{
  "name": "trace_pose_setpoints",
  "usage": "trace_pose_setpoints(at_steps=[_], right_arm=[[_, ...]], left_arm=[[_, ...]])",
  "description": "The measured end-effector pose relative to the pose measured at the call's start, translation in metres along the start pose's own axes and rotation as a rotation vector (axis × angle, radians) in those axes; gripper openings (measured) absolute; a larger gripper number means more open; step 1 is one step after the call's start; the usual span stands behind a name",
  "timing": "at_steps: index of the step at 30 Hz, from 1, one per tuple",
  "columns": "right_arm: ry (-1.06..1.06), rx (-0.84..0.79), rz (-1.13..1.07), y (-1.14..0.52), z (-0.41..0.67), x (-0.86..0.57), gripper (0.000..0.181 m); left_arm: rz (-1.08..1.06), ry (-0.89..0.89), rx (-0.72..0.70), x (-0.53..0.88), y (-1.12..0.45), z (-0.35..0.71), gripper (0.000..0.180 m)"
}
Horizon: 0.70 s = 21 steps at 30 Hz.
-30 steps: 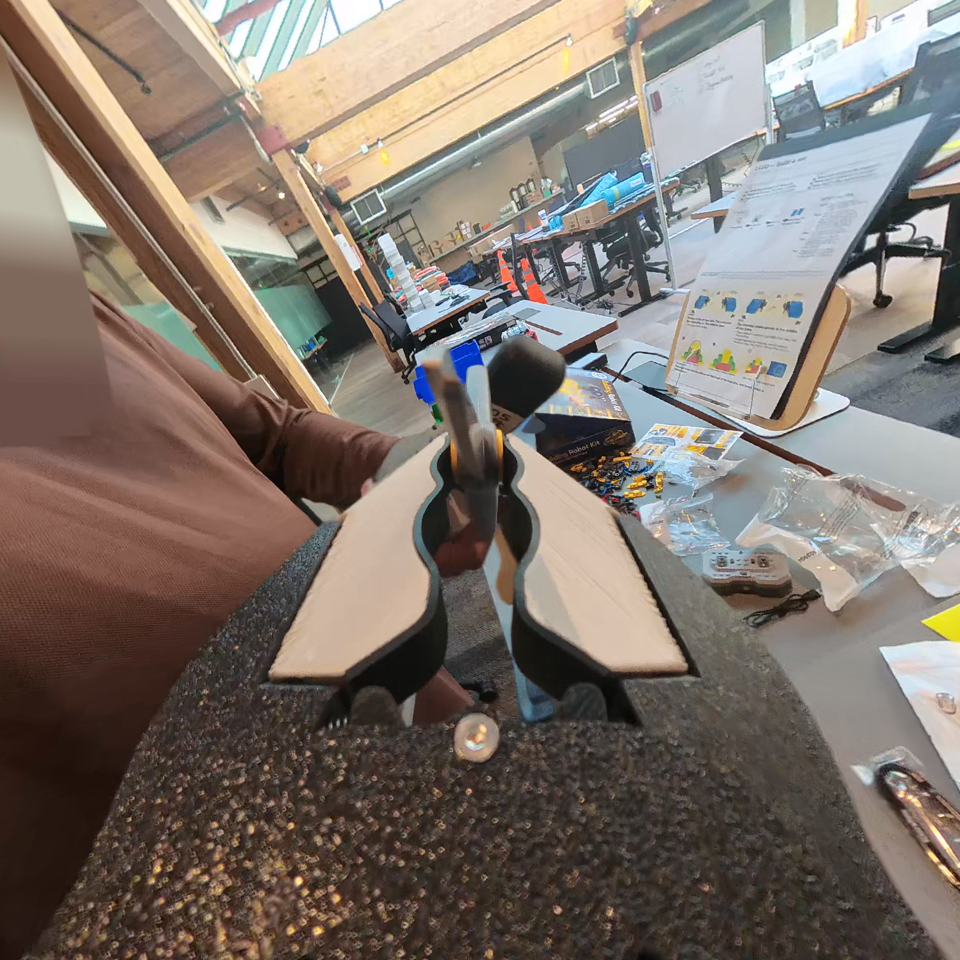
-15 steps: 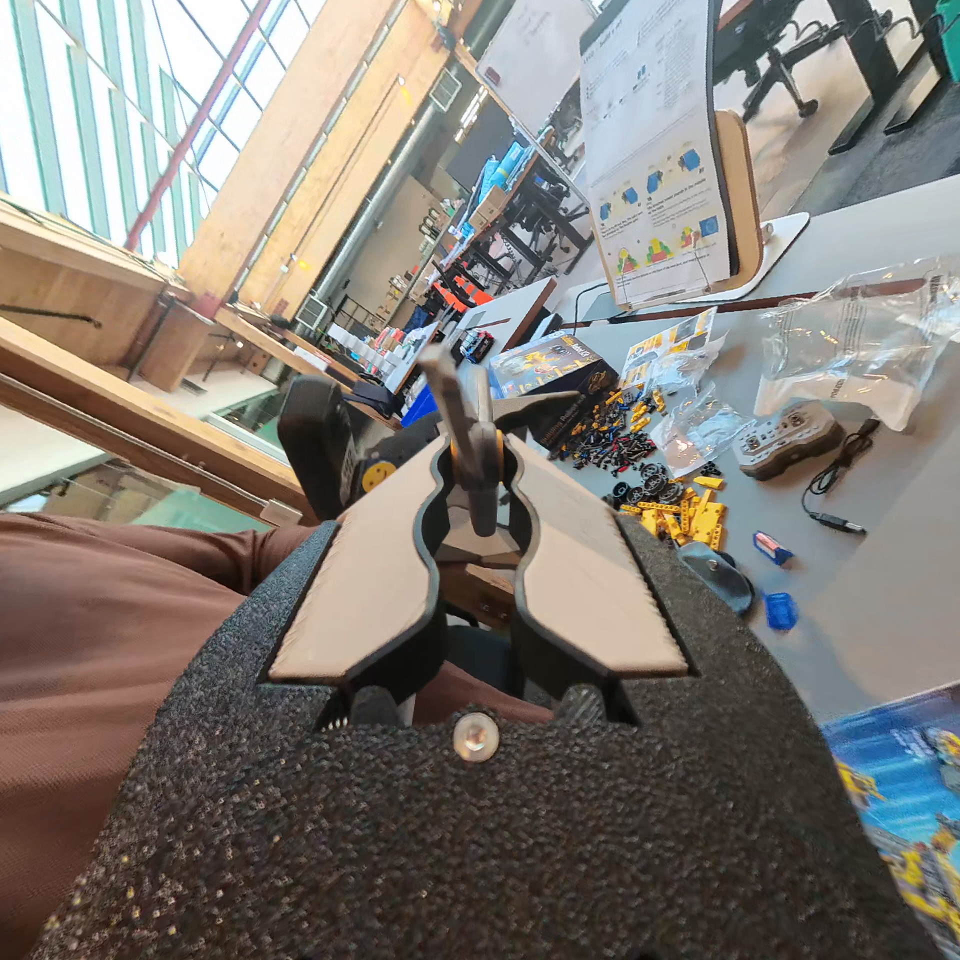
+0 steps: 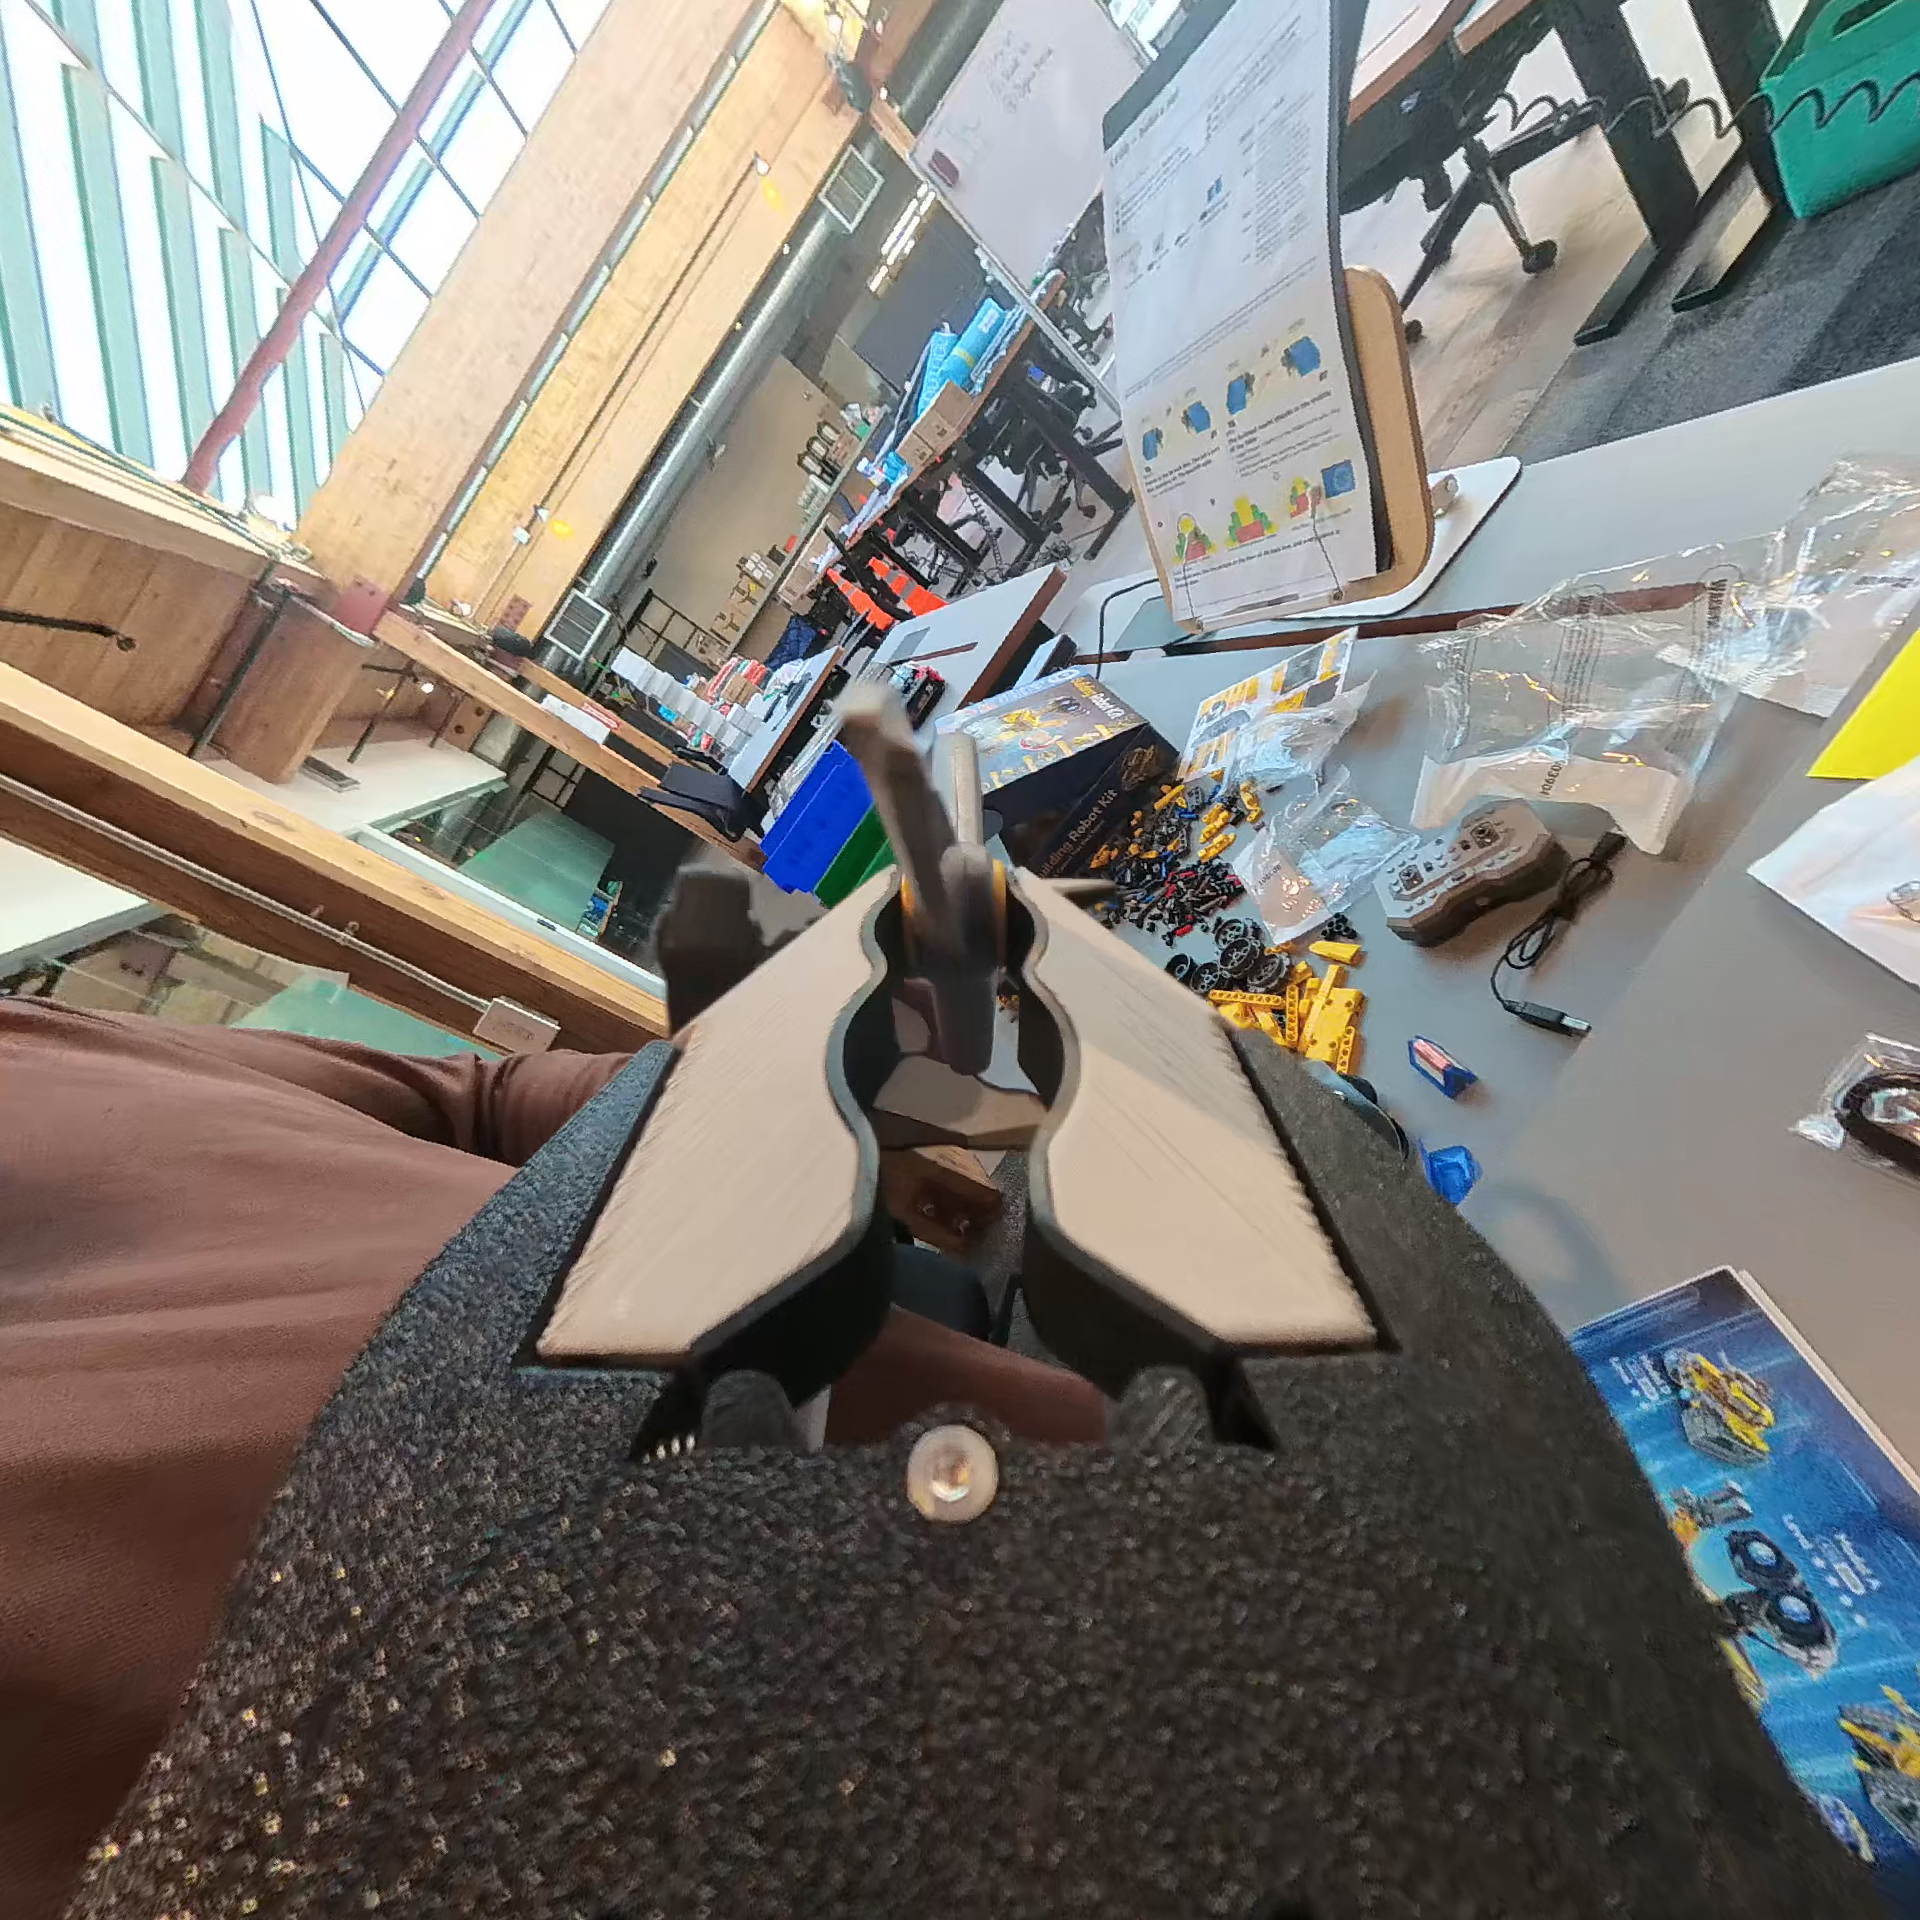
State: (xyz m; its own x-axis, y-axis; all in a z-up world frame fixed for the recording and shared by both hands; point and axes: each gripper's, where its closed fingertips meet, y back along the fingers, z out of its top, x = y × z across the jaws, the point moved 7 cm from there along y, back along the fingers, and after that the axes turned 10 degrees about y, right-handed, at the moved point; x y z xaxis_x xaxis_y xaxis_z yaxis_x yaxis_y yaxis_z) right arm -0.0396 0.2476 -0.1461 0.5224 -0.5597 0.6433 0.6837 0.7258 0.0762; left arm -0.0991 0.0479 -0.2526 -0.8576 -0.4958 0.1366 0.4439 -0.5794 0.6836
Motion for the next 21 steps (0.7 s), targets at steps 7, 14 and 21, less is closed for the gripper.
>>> trace_pose_setpoints(at_steps=[7, 14, 21], right_arm=[[-0.003, 0.107, -0.003, -0.015, -0.021, -0.005, 0.015], [0.045, 0.250, 0.041, -0.018, -0.025, 0.001, 0.015], [0.142, 0.391, 0.181, -0.032, -0.030, 0.026, 0.015]], left_arm=[[-0.039, -0.121, -0.063, 0.004, 0.020, 0.042, 0.104], [-0.453, -0.306, 0.096, -0.009, 0.034, 0.050, 0.093], [-0.674, -0.458, 0.084, -0.024, 0.044, 0.057, 0.078]])
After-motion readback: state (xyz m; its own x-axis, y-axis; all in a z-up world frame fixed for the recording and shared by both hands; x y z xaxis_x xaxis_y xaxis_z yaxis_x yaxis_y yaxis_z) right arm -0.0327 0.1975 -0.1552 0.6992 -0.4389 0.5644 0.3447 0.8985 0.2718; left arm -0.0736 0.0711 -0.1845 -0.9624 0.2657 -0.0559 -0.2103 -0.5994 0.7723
